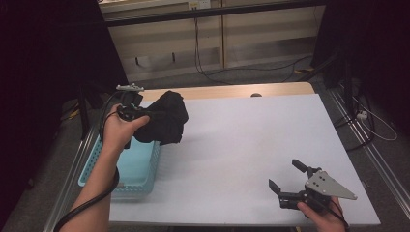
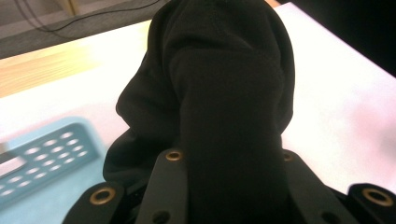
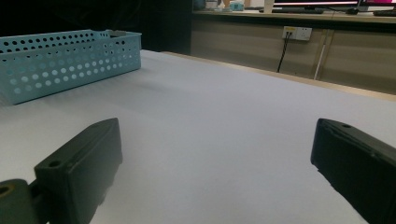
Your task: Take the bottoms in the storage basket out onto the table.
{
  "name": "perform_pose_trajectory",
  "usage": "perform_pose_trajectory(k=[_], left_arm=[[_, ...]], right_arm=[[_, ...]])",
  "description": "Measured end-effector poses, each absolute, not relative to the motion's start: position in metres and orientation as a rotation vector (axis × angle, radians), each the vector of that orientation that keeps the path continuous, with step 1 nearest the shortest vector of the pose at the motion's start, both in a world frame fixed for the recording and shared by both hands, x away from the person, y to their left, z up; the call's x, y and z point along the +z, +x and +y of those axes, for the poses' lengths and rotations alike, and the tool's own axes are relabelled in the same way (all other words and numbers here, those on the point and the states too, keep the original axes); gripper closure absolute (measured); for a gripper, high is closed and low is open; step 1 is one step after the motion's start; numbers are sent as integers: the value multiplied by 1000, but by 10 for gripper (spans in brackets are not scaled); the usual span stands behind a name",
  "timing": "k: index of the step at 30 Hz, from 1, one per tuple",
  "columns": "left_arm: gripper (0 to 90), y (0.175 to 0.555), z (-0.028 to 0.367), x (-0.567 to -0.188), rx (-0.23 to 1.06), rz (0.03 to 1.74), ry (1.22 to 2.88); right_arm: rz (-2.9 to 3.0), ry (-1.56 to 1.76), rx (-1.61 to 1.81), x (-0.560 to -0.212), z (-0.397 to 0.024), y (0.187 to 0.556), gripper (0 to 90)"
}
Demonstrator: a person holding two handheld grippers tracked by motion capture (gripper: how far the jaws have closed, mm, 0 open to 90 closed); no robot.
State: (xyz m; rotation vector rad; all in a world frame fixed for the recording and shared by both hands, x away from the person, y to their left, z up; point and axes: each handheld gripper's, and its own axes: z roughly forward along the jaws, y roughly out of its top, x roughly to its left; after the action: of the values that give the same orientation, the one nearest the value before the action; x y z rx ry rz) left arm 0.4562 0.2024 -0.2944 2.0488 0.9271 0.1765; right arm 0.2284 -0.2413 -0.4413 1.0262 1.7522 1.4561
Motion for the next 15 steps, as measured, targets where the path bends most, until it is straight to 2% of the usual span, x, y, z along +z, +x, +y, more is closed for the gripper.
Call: perform_pose_trajectory(k=[15], left_arm=[[774, 434, 166, -316, 127, 826, 2079]], right_arm=[[1762, 1023, 1452, -442, -241, 229, 11]])
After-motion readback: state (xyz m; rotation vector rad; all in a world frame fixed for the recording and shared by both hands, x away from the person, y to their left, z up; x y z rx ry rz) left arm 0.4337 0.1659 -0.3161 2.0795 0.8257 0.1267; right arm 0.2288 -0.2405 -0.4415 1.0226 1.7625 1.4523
